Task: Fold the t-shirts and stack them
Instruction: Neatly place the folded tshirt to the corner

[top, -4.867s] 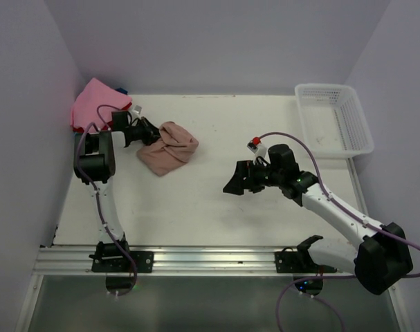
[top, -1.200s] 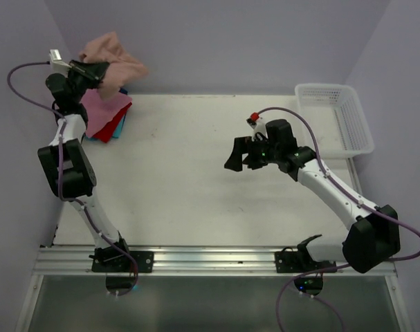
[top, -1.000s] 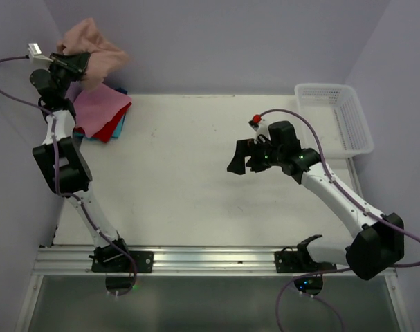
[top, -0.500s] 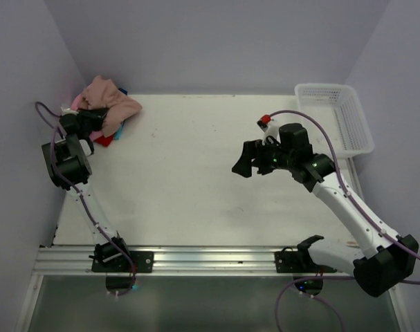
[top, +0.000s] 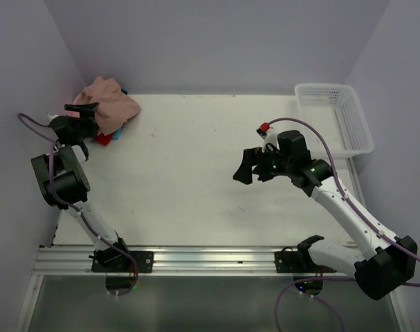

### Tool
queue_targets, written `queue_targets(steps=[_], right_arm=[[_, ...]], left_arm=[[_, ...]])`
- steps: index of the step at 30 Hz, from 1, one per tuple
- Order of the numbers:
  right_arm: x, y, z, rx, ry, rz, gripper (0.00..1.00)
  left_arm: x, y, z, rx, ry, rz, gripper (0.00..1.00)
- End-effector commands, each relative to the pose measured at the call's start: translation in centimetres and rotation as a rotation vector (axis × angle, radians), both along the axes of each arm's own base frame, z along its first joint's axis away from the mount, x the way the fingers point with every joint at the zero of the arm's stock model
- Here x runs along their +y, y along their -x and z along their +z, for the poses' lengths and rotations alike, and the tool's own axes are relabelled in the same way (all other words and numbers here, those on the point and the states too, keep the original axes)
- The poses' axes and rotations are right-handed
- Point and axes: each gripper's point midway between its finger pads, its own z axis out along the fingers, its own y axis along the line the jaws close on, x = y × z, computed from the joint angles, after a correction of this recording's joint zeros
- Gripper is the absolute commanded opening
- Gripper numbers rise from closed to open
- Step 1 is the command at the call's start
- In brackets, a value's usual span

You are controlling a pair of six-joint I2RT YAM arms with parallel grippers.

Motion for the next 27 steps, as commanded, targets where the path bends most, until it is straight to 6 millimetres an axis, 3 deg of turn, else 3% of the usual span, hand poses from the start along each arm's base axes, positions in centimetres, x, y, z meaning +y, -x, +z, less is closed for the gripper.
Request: queue_targets(steps=[1, 2, 3, 4, 6, 7, 8, 10, 11, 13, 15, 16, 18, 19, 22, 27], right_arm=[[0.3, -0.4, 0.9, -0.054, -0.028, 0.006, 0.99], [0.4, -0.3, 0.8, -0.052, -0.029, 0.011, 0.99], [0.5, -0.4, 0.8, -0.056, -0.034, 0.011, 0.99], [0.6, -0.5, 0.8, -0.057, -0.038, 0.015, 0.99], [0.9, -0.4, 0.7, -0.054, -0.046, 0.029, 0.99], [1.0, -0.5, 0.9, -0.058, -0.057, 0.032, 0.99], [1.2, -0.5, 0.8, -0.056, -0.061, 0.037, 0.99], [1.5, -0.7, 1.0, -0.063, -0.086, 0.042, 0.99], [1.5, -0.6, 0.7, -0.056, -0.085, 0.045, 0.99], [1.7, -0.4, 0.3, -0.048, -0.097, 0.046, 0.99], [1.6, -0.1, -0.3, -0.024, -0.086, 0.048, 0.99], [1.4, -0.1, -0.6, -0.016, -0.078, 0.041, 0.99], [1.2, 0.2, -0.7, -0.012, -0.072, 0.038, 0.99], [1.1, 0.3, -0.5, -0.016, -0.076, 0.030, 0.99], [0.6, 0.6, 0.1, -0.044, -0.089, 0.004, 0.99], [0.4, 1.0, 0.9, -0.061, -0.112, -0.019, 0.99]], left_arm=[[2.6, 3.0, 6.2, 0.003, -0.003, 0.166, 1.00], [2.7, 3.8, 8.8, 0.001, -0.013, 0.191, 1.00], [2.2, 4.8, 7.5, 0.103, 0.019, 0.194, 1.00], [1.9, 5.9, 9.7, 0.095, 0.004, 0.203, 1.00], [1.1, 7.4, 10.6, 0.123, -0.026, 0.188, 1.00], [0.1, 8.8, 12.5, 0.101, -0.044, 0.178, 1.00], [-1.4, 9.9, 11.6, 0.104, -0.041, 0.125, 1.00], [-4.3, 11.4, 15.4, -0.050, -0.122, 0.035, 1.00], [-6.5, 12.3, 14.2, -0.050, -0.133, -0.053, 1.00], [-9.6, 13.8, 15.7, -0.124, -0.200, -0.165, 1.00], [-12.5, 15.3, 14.8, -0.136, -0.279, -0.282, 1.00], [-14.2, 16.4, 15.8, -0.183, -0.335, -0.333, 1.00], [-18.8, 18.0, 14.9, -0.210, -0.440, -0.509, 1.00], [-21.5, 19.3, 15.4, -0.256, -0.476, -0.599, 1.00], [-25.8, 22.5, 14.1, -0.295, -0.547, -0.785, 1.00], [-29.1, 26.6, 14.4, -0.381, -0.600, -0.948, 1.00]])
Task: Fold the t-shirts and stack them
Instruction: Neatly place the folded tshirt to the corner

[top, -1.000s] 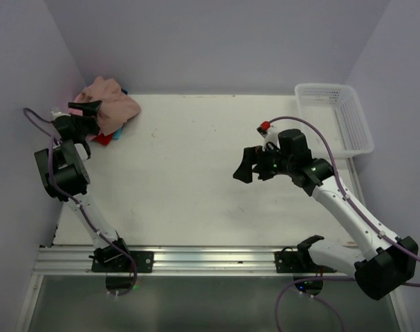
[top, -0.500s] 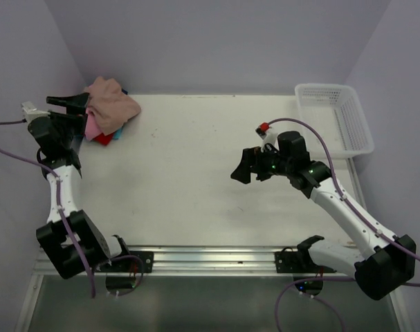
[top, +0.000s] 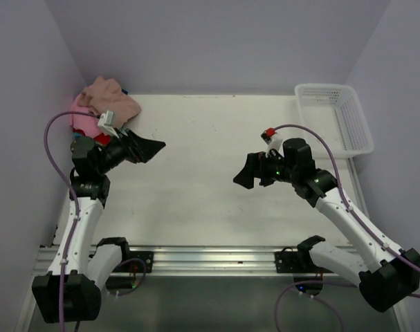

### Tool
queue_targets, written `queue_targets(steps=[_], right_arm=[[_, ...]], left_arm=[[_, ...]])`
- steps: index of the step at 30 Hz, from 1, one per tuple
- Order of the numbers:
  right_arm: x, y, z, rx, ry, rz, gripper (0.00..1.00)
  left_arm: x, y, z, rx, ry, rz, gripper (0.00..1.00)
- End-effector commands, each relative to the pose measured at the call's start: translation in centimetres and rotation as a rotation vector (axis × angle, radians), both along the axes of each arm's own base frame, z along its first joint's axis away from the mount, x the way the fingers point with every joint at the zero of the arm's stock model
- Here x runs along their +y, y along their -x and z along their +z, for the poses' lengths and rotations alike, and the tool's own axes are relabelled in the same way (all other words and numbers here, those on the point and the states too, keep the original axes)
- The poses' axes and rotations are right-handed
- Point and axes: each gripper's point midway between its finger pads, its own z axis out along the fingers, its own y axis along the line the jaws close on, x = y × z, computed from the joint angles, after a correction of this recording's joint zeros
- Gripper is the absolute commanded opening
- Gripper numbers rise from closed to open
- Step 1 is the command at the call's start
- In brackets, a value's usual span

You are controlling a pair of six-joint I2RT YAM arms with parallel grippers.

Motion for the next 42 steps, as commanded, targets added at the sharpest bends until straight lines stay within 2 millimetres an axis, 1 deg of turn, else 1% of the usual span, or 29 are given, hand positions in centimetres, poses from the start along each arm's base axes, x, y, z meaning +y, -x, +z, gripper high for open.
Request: queue_targets(steps=[1, 3, 4, 6, 7, 8, 9, 10, 12, 13, 14, 15, 16, 18, 19, 20, 21, 23, 24, 29, 31, 32, 34, 40, 42], right_arm=[[-0.1, -0.1, 1.3, -0.039, -0.036, -0.030, 0.99], [-0.2, -0.1, 1.3, -0.043, -0.039, -0.040, 0.99], [-0.3, 0.1, 1.1, -0.044, -0.041, -0.041, 0.99], [-0.5, -0.1, 0.9, -0.056, -0.040, -0.058, 0.99], [-0.6, 0.0, 0.5, -0.050, -0.034, -0.064, 0.99], [-0.6, 0.0, 0.6, -0.057, -0.038, -0.066, 0.99], [-0.7, 0.0, 0.4, -0.056, -0.038, -0.072, 0.99], [-0.8, 0.1, -0.1, -0.052, -0.036, -0.074, 0.99], [-0.9, 0.0, -0.3, -0.059, -0.034, -0.082, 0.99], [-1.0, 0.0, -0.7, -0.053, -0.029, -0.087, 0.99], [-1.1, 0.0, -0.9, -0.051, -0.024, -0.089, 0.99], [-1.1, 0.1, -1.1, -0.042, -0.021, -0.090, 0.99], [-1.1, 0.1, -1.2, -0.039, -0.018, -0.088, 0.99], [-1.1, 0.0, -1.4, -0.033, -0.008, -0.088, 0.99], [-1.1, 0.0, -1.3, -0.035, -0.005, -0.087, 0.99], [-1.2, -0.1, -1.4, -0.034, 0.002, -0.087, 0.99], [-1.1, -0.2, -1.5, -0.031, 0.003, -0.087, 0.99], [-1.0, -0.2, -1.4, -0.031, 0.003, -0.084, 0.99], [-1.0, -0.3, -1.5, -0.030, 0.003, -0.084, 0.99], [-1.1, -0.5, -2.3, -0.020, 0.021, -0.086, 0.99], [-1.1, -0.4, -2.4, -0.016, 0.024, -0.082, 0.99], [-1.1, -0.4, -2.5, -0.014, 0.025, -0.082, 0.99], [-1.0, -0.5, -2.3, -0.019, 0.021, -0.081, 0.99], [-1.1, -0.5, -2.7, -0.013, 0.032, -0.083, 0.99], [-1.1, -0.5, -2.9, -0.011, 0.034, -0.083, 0.99]], left_arm=[[-2.9, 3.9, 0.3, -0.112, -0.085, -0.198, 1.00], [-4.1, 5.2, 0.4, -0.134, -0.088, -0.273, 1.00], [-5.2, 6.3, 0.3, -0.143, -0.086, -0.328, 1.00], [-6.1, 7.2, -0.3, -0.150, -0.101, -0.371, 1.00], [-6.9, 7.7, -0.9, -0.143, -0.114, -0.398, 1.00], [-7.1, 7.9, -1.7, -0.145, -0.140, -0.414, 1.00], [-7.4, 8.2, -2.8, -0.110, -0.154, -0.426, 1.00], [-8.2, 8.7, -3.9, -0.100, -0.173, -0.458, 1.00], [-9.0, 9.1, -5.2, -0.080, -0.177, -0.486, 1.00], [-9.5, 9.5, -6.4, -0.061, -0.184, -0.501, 1.00], [-9.8, 9.3, -6.4, -0.081, -0.185, -0.504, 1.00], [-10.2, 9.4, -7.0, -0.053, -0.180, -0.514, 1.00], [-10.6, 9.6, -6.5, -0.064, -0.181, -0.542, 1.00], [-11.0, 9.2, -6.6, -0.058, -0.186, -0.532, 1.00], [-11.3, 9.3, -6.3, -0.068, -0.187, -0.544, 1.00], [-11.5, 9.2, -6.3, -0.070, -0.189, -0.552, 1.00], [-11.9, 9.1, -6.8, -0.049, -0.194, -0.566, 1.00], [-12.3, 9.2, -6.8, -0.054, -0.192, -0.590, 1.00], [-12.6, 9.2, -7.1, -0.041, -0.187, -0.604, 1.00], [-13.4, 9.3, -6.9, -0.035, -0.158, -0.630, 1.00], [-14.3, 9.7, -6.9, -0.025, -0.139, -0.657, 1.00], [-14.3, 9.6, -6.7, -0.038, -0.137, -0.657, 1.00], [-14.7, 9.7, -7.0, -0.025, -0.130, -0.664, 1.00], [-15.4, 9.4, -6.6, -0.030, -0.111, -0.671, 1.00], [-15.6, 9.2, -6.8, -0.027, -0.113, -0.669, 1.00]])
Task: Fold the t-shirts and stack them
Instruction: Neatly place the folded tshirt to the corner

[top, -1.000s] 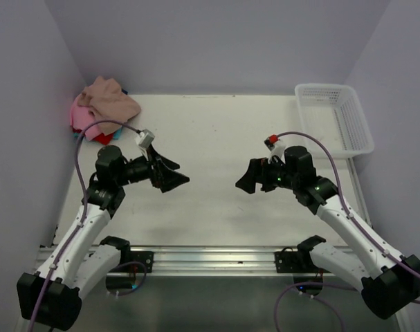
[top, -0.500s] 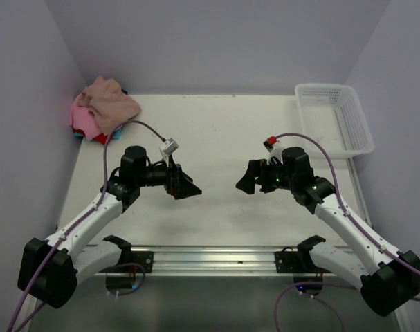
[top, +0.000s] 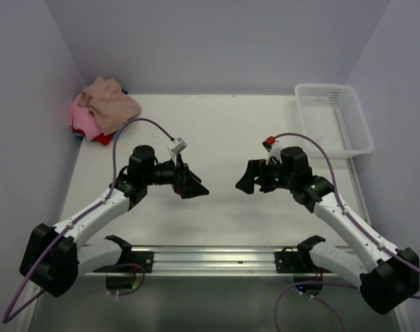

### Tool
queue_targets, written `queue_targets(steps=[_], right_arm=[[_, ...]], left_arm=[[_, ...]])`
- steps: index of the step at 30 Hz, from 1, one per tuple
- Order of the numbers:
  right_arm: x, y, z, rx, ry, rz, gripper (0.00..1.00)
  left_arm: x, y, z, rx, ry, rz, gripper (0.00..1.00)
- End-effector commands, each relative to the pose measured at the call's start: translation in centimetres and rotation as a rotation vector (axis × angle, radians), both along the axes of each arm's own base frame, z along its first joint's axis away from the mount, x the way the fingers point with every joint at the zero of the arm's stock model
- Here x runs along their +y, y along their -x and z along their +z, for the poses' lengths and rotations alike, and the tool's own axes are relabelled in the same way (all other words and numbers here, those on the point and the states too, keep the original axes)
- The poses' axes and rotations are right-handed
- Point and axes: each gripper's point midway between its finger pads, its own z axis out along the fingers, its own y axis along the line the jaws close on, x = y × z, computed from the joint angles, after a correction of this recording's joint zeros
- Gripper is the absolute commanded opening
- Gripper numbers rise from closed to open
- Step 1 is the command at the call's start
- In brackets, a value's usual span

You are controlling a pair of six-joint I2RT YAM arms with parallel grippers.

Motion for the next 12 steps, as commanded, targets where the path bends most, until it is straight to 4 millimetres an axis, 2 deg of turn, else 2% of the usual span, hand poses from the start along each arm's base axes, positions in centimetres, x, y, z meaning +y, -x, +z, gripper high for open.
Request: queue_targets(steps=[1, 7, 12], right_arm=[[0.11, -0.92, 0.65, -0.052, 0.001, -0.004, 0.99], [0.15, -0.96, 0.28, -0.044, 0.007, -0.001, 0.99], [0.13, -1.04, 0.36, -0.049, 0.007, -0.003, 0.99]], left_arm=[[-0.92, -0.82, 2.63, -0.088, 0.056, -0.012, 1.00], [-0.99, -1.06, 2.26, -0.086, 0.050, 0.006, 1.00], [-0.69, -1.29, 3.15, -0.140, 0.055, 0.037, 1.00]])
